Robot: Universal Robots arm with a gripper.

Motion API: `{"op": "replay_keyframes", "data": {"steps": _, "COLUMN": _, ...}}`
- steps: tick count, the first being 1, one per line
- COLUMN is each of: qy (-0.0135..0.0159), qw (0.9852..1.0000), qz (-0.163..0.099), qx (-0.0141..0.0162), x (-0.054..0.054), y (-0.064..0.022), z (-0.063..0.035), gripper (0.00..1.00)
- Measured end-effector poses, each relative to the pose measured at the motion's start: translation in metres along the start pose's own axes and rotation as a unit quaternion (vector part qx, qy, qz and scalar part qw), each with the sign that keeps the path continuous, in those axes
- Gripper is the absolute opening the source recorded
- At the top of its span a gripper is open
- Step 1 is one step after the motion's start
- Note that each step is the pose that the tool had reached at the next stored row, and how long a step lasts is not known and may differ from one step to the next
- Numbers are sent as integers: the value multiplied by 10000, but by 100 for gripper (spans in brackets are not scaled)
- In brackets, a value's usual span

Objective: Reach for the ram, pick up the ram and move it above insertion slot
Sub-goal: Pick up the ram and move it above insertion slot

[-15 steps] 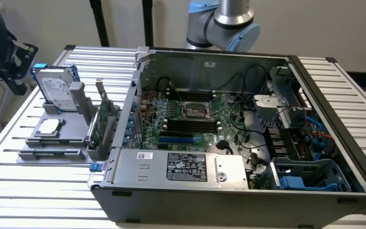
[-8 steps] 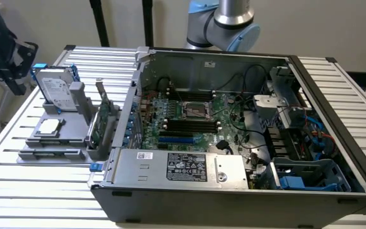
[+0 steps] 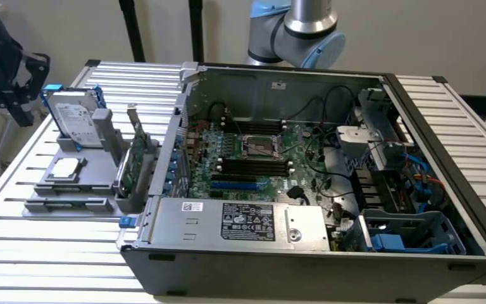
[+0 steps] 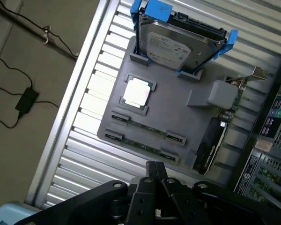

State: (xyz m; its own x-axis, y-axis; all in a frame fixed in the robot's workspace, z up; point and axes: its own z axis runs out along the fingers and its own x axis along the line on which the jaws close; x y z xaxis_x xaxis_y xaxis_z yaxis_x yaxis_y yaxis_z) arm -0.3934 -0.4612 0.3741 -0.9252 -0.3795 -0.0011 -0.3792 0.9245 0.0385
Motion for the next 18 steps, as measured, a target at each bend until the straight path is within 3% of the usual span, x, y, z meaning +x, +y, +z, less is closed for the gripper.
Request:
{"op": "replay_keyframes", "data": {"steps": 4, "qy": 14, "qw": 9994, "qz": -359, "qx": 0, "x": 0, "y": 0, "z": 0, "gripper": 11}}
{"op": "replay_keyframes", "data": {"steps": 9, "qy": 31, "qw": 9967, "qz": -816, "qx": 0, "x": 0, "y": 0, "z": 0, "gripper": 11}}
{"op": "replay_keyframes", "data": {"steps": 14, "qy": 48, "qw": 9919, "qz": -1266, "qx": 0, "x": 0, "y": 0, "z": 1, "gripper": 11}}
{"op": "replay_keyframes", "data": {"steps": 18, "qy": 62, "qw": 9866, "qz": -1629, "qx": -1, "x": 0, "y": 0, "z": 1, "gripper": 11}}
